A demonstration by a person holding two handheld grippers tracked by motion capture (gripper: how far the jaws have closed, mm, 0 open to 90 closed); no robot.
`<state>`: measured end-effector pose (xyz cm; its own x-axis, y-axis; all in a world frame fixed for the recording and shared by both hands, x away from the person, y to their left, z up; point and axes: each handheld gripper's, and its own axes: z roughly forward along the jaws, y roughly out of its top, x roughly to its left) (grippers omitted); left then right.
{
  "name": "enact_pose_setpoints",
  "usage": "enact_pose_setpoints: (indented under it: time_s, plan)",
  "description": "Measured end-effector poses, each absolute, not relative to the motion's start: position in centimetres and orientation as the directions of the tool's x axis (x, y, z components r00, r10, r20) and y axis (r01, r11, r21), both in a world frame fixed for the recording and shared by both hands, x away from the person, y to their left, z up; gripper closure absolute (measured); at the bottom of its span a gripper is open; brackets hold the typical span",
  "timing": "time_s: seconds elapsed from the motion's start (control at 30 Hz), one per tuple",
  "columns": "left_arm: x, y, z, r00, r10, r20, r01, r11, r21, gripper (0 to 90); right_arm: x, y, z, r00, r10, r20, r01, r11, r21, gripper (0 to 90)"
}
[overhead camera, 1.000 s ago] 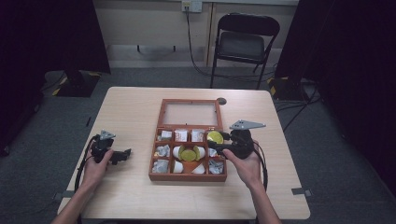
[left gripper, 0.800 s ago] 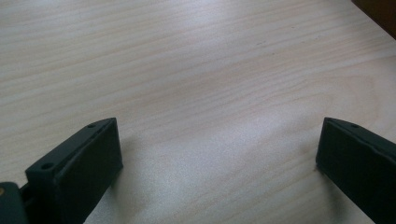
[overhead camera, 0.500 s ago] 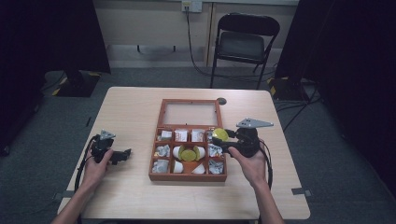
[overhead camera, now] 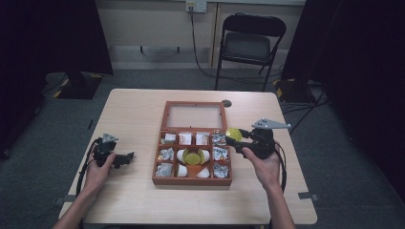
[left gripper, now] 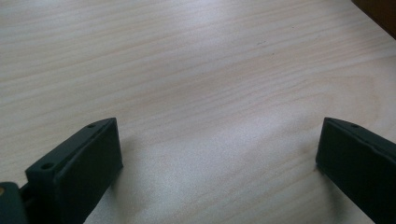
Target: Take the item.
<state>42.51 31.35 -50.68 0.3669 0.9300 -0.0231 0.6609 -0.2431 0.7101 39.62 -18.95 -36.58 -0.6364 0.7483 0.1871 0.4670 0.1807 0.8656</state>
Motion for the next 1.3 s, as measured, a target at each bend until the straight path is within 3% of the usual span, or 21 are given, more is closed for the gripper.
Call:
enact_pose_setpoints:
  time_s: [0.87, 1.3]
  plan:
    - [42.5, 31.3, -50.7, 0.367, 0.93, -0.023, 0.661, -0.243, 0.71, 0.0, 40.1, -23.0, -36.6, -0.555, 0.809, 0.195, 0.481, 0.12, 0.869, 38.2]
    - [42.5, 31.3, -50.7, 0.367, 0.93, -0.023, 0.661, -0.243, 0.71, 0.0, 41.4, -25.1, -39.1, -0.483, 0.849, 0.214, 0.541, 0.097, 0.835, 38.2]
